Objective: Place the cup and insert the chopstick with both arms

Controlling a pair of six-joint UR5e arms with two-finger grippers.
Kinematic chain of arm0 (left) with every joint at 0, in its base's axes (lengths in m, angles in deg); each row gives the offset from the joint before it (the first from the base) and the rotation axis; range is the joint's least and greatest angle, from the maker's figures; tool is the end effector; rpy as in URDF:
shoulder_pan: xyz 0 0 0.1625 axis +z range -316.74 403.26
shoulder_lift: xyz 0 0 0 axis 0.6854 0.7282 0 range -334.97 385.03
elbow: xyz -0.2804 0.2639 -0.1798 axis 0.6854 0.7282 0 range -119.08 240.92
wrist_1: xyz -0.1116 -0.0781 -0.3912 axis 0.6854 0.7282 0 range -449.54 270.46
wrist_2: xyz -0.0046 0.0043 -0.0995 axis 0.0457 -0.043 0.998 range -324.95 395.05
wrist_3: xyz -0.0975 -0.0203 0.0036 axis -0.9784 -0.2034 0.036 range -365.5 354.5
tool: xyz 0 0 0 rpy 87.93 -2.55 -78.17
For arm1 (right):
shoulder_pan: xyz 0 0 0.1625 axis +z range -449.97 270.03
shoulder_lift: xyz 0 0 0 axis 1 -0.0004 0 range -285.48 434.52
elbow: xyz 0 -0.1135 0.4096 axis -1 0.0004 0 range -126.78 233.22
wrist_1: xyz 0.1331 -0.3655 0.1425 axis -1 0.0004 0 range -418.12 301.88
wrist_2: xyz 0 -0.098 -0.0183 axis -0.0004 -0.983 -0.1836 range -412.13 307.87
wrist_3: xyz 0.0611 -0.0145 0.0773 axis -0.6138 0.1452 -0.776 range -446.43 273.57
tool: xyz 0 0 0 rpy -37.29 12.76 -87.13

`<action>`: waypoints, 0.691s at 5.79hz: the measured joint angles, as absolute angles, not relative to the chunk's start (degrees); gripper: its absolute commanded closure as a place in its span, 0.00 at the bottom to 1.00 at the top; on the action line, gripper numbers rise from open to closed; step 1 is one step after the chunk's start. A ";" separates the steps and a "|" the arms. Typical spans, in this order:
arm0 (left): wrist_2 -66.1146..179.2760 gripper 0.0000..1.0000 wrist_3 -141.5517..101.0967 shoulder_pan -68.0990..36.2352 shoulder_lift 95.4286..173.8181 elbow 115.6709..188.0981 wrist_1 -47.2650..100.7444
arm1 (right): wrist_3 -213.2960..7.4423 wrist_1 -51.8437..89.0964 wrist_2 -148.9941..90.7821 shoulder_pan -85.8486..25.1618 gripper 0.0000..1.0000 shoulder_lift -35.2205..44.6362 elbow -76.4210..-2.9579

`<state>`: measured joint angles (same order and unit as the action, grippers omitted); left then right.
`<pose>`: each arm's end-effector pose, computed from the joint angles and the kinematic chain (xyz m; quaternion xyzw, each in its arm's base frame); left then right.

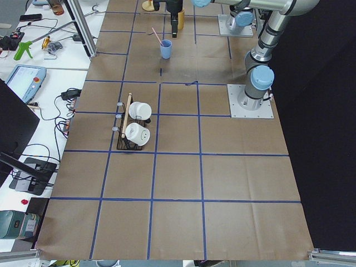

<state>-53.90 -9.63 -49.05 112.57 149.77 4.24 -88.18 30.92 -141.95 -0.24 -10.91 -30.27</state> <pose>-0.1542 -0.4667 0.5117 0.0159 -0.9998 -0.0021 0.0091 0.1313 -0.5280 0.5016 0.0176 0.9998 -0.0085 0.0017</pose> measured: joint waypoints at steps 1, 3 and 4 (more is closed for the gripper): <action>-53.90 0.01 -9.63 -49.06 112.59 149.77 4.24 | -88.16 30.91 -141.95 -0.24 0.00 -10.91 -30.28; -54.00 0.01 -9.63 -49.07 112.10 150.46 4.42 | -88.10 30.94 -141.95 -0.24 0.00 -10.91 -30.28; -54.02 0.01 -9.63 -48.89 111.58 151.28 4.28 | -88.10 30.98 -141.95 -0.22 0.00 -10.91 -30.28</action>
